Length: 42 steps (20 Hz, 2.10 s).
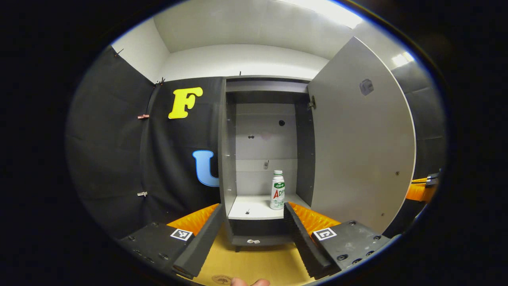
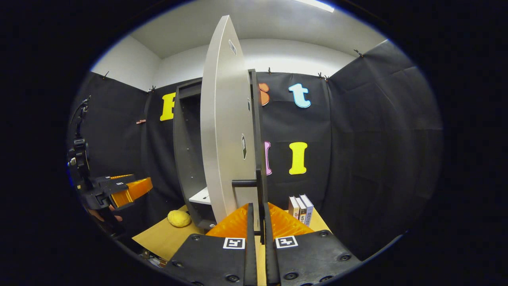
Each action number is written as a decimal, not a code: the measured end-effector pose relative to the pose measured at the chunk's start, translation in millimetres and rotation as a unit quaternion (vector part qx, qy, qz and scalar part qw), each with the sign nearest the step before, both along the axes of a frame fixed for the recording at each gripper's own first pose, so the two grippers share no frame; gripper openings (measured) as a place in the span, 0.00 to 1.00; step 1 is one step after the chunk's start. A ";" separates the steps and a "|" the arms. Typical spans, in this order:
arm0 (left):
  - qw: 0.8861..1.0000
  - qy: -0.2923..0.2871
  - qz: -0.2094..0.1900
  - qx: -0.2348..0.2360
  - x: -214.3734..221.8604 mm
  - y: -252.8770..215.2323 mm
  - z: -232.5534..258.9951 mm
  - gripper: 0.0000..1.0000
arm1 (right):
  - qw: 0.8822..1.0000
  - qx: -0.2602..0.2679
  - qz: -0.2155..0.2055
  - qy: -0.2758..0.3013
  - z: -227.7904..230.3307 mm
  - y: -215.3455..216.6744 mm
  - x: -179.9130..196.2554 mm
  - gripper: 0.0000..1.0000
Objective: Open the cabinet door with the right hand, grasp the bottle in the cabinet with the left hand and place it on the coaster, then close the cabinet door with the right hand.
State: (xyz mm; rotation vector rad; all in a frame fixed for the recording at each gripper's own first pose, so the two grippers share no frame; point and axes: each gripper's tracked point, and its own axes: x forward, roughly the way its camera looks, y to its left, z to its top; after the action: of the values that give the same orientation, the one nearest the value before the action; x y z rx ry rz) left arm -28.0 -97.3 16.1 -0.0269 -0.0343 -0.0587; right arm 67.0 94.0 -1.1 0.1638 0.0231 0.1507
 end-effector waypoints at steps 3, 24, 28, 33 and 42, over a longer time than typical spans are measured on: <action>1.000 -0.003 -0.019 0.002 24.0 -18.6 1.4 0.93 | 1.000 0.017 0.003 0.001 1.9 3.4 -2.3 0.24; 0.999 0.007 -0.044 -0.002 311.1 -98.2 -28.3 0.95 | 0.979 -0.012 -0.205 0.016 -15.5 -89.7 7.6 0.98; 0.999 0.023 -0.044 -0.018 351.0 -100.1 -45.3 0.95 | 0.975 -0.020 -0.222 0.021 -18.5 -96.4 9.4 0.98; 0.999 0.026 -0.039 -0.009 384.1 -101.3 -59.5 0.95 | 0.970 -0.016 -0.242 0.032 -22.8 -102.1 12.2 0.97; 0.999 0.020 -0.044 0.001 383.6 -101.0 -57.2 0.67 | 0.970 -0.018 -0.241 0.038 -23.6 -101.6 14.8 0.98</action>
State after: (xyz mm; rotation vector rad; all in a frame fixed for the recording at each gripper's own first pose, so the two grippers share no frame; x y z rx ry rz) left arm 355.6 -198.3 -41.2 -0.0272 0.0076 -0.1459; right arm 81.8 -7.6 -24.6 0.1352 0.0612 -0.3425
